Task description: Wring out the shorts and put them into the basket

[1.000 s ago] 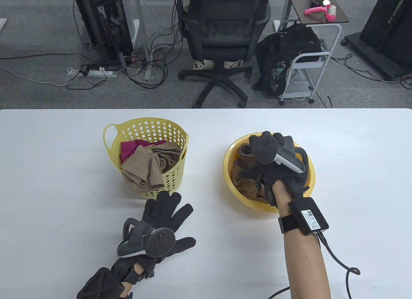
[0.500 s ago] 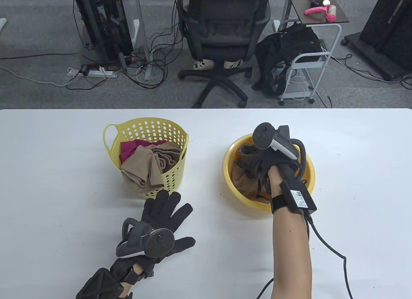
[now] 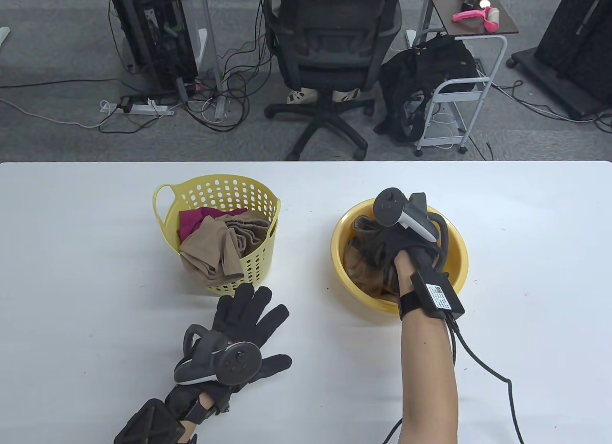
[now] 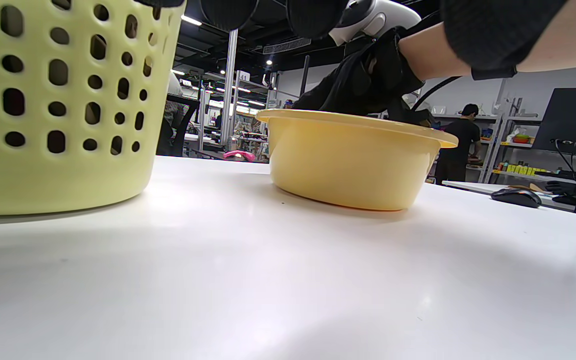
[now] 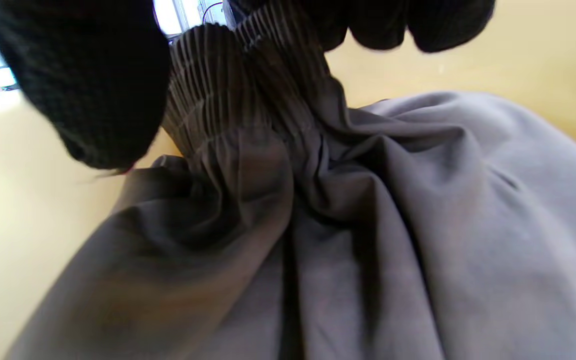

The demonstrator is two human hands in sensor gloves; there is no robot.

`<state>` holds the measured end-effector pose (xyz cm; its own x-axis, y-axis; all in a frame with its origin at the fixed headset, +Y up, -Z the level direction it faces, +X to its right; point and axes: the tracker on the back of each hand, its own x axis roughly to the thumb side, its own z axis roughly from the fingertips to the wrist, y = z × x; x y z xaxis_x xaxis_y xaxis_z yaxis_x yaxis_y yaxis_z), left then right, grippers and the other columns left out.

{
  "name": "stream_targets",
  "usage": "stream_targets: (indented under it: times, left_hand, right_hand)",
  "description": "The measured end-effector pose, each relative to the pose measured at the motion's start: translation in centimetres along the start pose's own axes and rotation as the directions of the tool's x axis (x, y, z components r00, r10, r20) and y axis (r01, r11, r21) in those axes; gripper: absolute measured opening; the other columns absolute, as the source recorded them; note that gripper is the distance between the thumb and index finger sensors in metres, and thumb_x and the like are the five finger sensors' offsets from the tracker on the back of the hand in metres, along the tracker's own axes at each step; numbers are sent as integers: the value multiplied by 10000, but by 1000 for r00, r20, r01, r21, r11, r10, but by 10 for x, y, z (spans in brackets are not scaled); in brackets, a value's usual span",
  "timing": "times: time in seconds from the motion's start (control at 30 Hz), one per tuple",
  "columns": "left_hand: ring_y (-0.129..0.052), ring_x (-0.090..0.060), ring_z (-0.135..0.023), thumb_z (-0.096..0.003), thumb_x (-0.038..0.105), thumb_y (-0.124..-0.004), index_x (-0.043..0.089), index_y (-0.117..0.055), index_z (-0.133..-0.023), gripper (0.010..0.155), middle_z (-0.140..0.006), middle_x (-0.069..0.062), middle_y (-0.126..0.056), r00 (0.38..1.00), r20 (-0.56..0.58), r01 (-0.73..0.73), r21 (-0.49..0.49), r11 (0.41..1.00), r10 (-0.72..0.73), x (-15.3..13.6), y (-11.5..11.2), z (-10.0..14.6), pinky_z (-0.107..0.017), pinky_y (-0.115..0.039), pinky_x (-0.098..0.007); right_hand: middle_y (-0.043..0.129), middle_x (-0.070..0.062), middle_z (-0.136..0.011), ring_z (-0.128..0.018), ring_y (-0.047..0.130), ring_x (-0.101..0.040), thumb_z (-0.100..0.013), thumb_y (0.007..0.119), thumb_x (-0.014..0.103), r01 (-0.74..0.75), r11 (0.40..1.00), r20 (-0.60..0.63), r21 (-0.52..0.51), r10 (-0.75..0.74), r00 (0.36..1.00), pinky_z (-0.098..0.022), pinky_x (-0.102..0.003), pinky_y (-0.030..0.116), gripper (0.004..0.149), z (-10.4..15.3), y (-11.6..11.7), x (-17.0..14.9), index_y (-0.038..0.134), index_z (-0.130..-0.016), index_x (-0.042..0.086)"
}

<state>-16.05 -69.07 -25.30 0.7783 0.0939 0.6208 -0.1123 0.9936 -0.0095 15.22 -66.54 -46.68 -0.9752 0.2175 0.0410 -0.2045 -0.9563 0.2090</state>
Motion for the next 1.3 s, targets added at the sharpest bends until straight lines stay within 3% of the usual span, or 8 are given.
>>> stream_targets:
  times: [0.33, 0.7, 0.9, 1.3]
  left_hand:
    - [-340, -678, -1097, -494, 698, -720, 216, -419, -1169, 882, -1248, -303, -332, 1000, 0, 8, 0, 1000, -8, 1, 0, 0, -661, -353, -811]
    - [-344, -678, -1096, -495, 698, -718, 216, -419, -1168, 881, -1246, -304, -336, 1000, 4, 16, 2, 1000, -16, 2, 1, 0, -661, -354, -811]
    - [-342, -678, -1097, -496, 698, -718, 218, -418, -1168, 879, -1247, -304, -333, 1000, -3, 16, 2, 1000, -16, 1, 1, 1, -662, -354, -811]
    - [-343, -679, -1097, -496, 696, -719, 214, -422, -1168, 879, -1247, -304, -336, 1000, -15, 10, -5, 1000, -11, -1, 1, 0, -661, -355, -811]
  right_hand:
    - [709, -241, -970, -812, 883, -426, -419, 934, 396, 38, 998, -13, -53, -38, 999, -573, -500, 823, 777, -2, 8, 4, 581, -1030, 71]
    - [777, -198, -908, -720, 952, -378, -433, 942, 394, 78, 989, 6, -128, -78, 997, -524, -463, 865, 689, 9, -3, 8, 644, -976, 92]
    - [791, -192, -895, -708, 956, -375, -437, 943, 408, 192, 966, 49, -175, -187, 981, -515, -461, 866, 680, 30, -17, 5, 658, -969, 95]
    - [808, -186, -872, -671, 968, -363, -448, 946, 432, 486, 834, 210, -261, -442, 872, -499, -447, 872, 671, 91, -52, 6, 673, -959, 92]
